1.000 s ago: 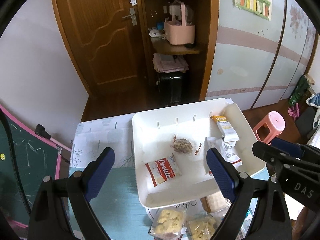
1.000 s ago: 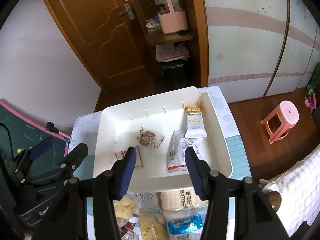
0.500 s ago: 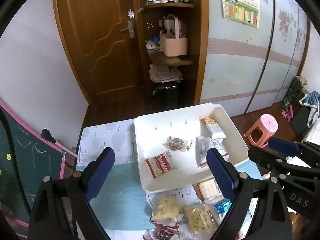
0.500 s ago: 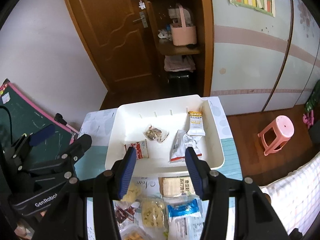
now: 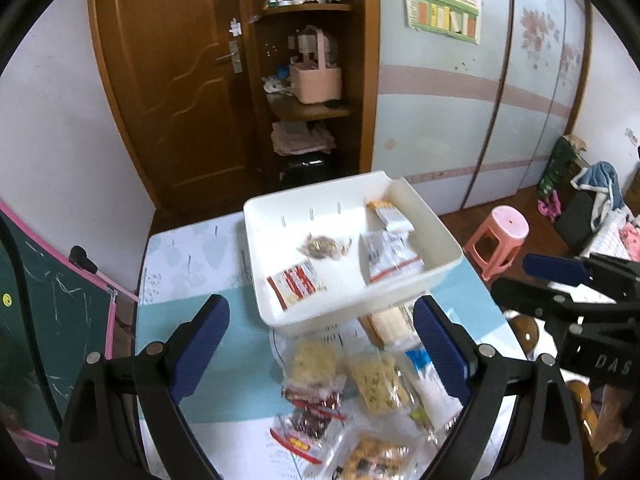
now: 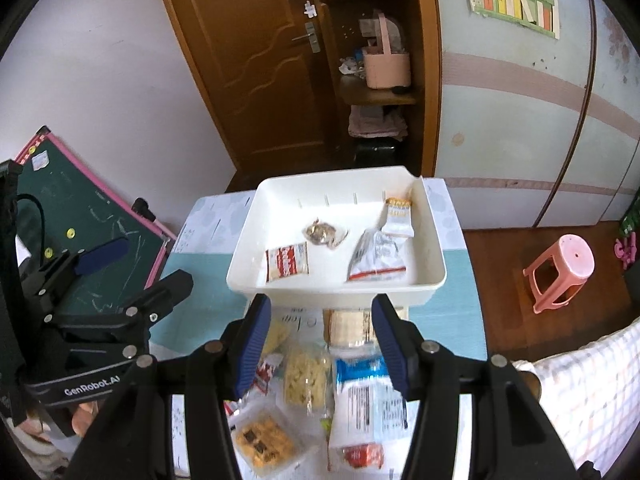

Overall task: Organize snacks
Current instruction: 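Withdraw both tools from the tray toward the remaining snacks, then grasp the yellow cake bag with left tool while right tool grasps red bread bag, then lift both held snacks and carry them over the white tray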

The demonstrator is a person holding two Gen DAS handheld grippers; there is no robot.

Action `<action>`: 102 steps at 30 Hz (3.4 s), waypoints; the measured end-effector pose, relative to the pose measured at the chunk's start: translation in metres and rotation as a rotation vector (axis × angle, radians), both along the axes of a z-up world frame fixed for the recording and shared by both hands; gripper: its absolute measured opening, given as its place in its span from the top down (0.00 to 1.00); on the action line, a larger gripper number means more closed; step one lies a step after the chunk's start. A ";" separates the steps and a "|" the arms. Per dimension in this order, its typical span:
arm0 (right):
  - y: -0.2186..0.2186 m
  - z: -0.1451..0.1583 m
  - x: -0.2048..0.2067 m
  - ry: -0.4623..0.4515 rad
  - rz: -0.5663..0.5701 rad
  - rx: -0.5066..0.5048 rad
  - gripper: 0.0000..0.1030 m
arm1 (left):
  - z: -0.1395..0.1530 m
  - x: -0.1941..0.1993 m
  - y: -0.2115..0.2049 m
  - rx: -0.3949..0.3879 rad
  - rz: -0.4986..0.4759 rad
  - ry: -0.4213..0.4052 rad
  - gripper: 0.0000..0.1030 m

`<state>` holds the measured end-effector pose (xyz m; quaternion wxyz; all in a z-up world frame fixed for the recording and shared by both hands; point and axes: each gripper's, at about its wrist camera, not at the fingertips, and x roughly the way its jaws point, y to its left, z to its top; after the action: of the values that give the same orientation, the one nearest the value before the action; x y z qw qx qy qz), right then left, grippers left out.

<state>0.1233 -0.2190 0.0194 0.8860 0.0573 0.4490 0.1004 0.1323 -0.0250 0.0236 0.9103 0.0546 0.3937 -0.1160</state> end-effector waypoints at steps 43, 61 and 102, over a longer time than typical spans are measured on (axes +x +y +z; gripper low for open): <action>-0.035 -0.219 -0.084 0.347 -0.039 0.024 0.41 | -0.222 -0.090 -0.017 0.005 -0.216 0.423 0.10; 0.017 -0.233 -0.088 0.269 0.091 -0.197 0.39 | -0.239 -0.084 -0.065 0.154 -0.340 0.467 0.00; 0.023 -0.115 -0.115 0.025 0.135 -0.058 0.47 | -0.114 -0.096 -0.030 0.088 -0.216 0.156 0.28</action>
<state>0.0081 -0.1964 -0.0956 0.8728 0.0024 0.4657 0.1460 0.0367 -0.0550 -0.0899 0.8557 0.1275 0.4600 -0.1997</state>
